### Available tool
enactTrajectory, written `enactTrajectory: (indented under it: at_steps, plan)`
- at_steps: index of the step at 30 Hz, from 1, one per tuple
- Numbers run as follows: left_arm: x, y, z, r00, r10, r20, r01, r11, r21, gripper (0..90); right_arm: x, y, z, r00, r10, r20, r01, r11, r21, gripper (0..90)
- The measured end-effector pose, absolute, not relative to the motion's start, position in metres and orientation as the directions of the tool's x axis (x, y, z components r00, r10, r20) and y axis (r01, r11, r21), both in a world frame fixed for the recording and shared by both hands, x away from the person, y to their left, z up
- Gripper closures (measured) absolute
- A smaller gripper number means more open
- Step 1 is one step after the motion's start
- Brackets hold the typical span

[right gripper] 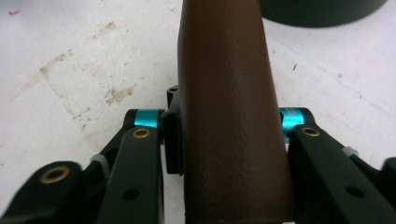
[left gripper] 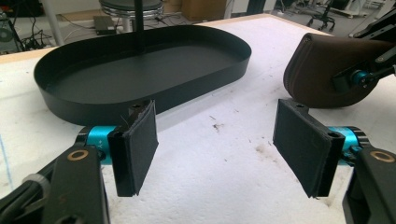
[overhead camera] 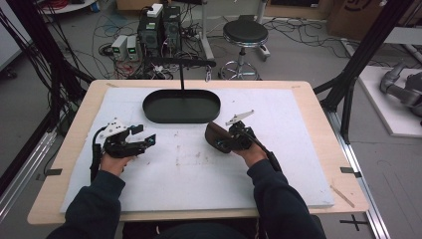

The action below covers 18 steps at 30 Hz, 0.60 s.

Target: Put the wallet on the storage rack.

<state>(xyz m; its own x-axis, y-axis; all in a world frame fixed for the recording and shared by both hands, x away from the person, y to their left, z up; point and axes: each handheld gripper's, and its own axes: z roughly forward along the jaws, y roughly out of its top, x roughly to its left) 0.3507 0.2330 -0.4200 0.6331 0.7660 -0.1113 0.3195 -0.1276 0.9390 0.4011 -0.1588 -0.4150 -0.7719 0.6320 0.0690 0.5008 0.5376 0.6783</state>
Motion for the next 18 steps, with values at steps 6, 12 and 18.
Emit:
enactTrajectory:
  at_steps: [6, 12, 18]
  plan:
    - [0.351, 0.237, -0.42, 0.626, 0.772, -0.11, 0.316, -0.121, 0.941, 30.5, 0.403, -0.157, -0.406, -0.779, 0.618, 0.105, 0.485, 0.489, 0.725, 65.0]
    - [0.35, 0.239, -0.419, 0.625, 0.774, -0.099, 0.296, -0.118, 0.948, 30.5, 0.421, -0.149, -0.39, -0.778, 0.606, 0.168, 0.489, 0.416, 0.767, 65.0]
    - [0.351, 0.239, -0.419, 0.627, 0.774, -0.091, 0.286, -0.119, 0.951, 30.5, 0.45, -0.137, -0.371, -0.776, 0.597, 0.203, 0.479, 0.35, 0.805, 64.8]
